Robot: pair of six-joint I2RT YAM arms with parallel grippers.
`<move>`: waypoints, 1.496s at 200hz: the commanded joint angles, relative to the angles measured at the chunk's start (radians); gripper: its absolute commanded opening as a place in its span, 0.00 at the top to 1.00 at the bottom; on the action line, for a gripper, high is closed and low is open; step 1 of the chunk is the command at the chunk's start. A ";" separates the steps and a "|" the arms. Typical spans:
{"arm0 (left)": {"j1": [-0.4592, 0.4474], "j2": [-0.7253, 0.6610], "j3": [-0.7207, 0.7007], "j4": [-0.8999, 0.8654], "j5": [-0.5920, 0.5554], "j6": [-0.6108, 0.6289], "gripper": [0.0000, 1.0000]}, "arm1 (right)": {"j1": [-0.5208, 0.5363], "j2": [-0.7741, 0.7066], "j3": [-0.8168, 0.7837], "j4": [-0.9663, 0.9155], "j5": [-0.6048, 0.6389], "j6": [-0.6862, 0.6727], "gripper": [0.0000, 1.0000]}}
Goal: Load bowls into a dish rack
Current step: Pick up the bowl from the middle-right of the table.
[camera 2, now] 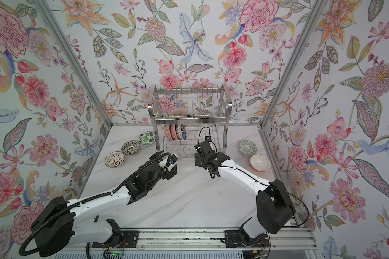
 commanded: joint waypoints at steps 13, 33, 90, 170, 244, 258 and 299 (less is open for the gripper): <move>-0.014 0.047 0.103 -0.078 0.007 -0.049 0.01 | -0.076 -0.128 -0.091 0.002 0.006 0.018 0.01; -0.042 0.077 0.137 -0.071 -0.022 -0.034 0.01 | -0.137 -0.205 -0.134 0.019 -0.009 0.019 0.01; -0.155 0.250 0.302 -0.040 -0.080 0.055 0.01 | -0.452 -0.311 -0.187 0.048 -0.148 0.055 0.01; -0.219 0.516 0.554 0.007 -0.078 0.098 0.01 | -0.737 -0.101 -0.126 0.127 -0.391 0.063 0.01; -0.266 0.596 0.595 0.049 -0.164 0.222 0.01 | -0.800 0.095 -0.022 0.164 -0.456 -0.026 0.06; -0.266 0.606 0.605 0.048 -0.168 0.231 0.01 | -0.804 0.125 -0.009 0.164 -0.458 -0.038 0.12; -0.271 0.626 0.608 0.074 -0.194 0.276 0.01 | -0.814 0.191 0.021 0.139 -0.435 -0.051 0.24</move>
